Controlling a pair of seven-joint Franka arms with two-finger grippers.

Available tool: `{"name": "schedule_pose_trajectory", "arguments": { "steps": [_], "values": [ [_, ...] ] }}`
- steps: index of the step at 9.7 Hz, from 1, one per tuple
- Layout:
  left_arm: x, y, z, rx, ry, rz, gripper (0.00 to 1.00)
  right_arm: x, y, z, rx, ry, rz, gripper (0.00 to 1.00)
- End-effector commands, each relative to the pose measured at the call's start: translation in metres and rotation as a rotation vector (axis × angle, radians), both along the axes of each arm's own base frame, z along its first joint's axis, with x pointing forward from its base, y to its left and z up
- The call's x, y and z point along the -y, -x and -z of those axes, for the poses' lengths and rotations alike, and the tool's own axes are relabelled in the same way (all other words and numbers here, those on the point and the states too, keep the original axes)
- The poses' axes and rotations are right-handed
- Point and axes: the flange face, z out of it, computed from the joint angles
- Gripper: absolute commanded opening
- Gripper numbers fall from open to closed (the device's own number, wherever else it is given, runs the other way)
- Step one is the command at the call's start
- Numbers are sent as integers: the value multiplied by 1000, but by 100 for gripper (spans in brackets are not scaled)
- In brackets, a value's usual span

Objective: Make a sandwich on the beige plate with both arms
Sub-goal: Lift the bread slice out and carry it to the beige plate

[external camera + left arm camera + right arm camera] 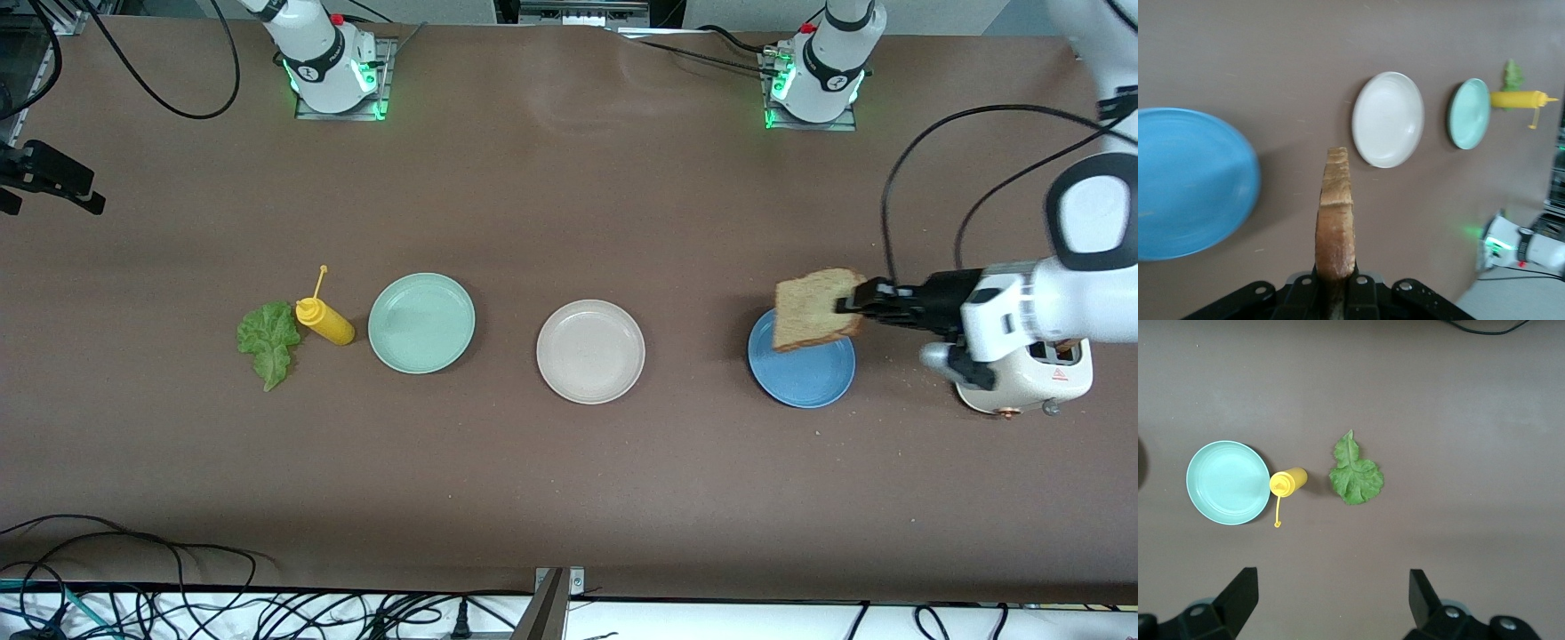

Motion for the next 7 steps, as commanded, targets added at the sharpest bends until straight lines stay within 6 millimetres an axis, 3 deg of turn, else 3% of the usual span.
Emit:
{"name": "schedule_pose_trajectory", "arguments": {
  "steps": [1, 4, 6, 7],
  "values": [
    [57, -7, 29, -50, 105, 29, 0, 0, 4, -5, -1, -16, 7, 100],
    [162, -5, 64, 10, 161, 49, 0, 0, 4, -5, -1, -16, 7, 100],
    [200, -3, 96, 11, 174, 8, 0, 0, 4, -5, -1, -16, 7, 100],
    [210, -3, 112, -21, 216, -29, 0, 0, 4, -5, -1, -15, 7, 100]
  ]
}}
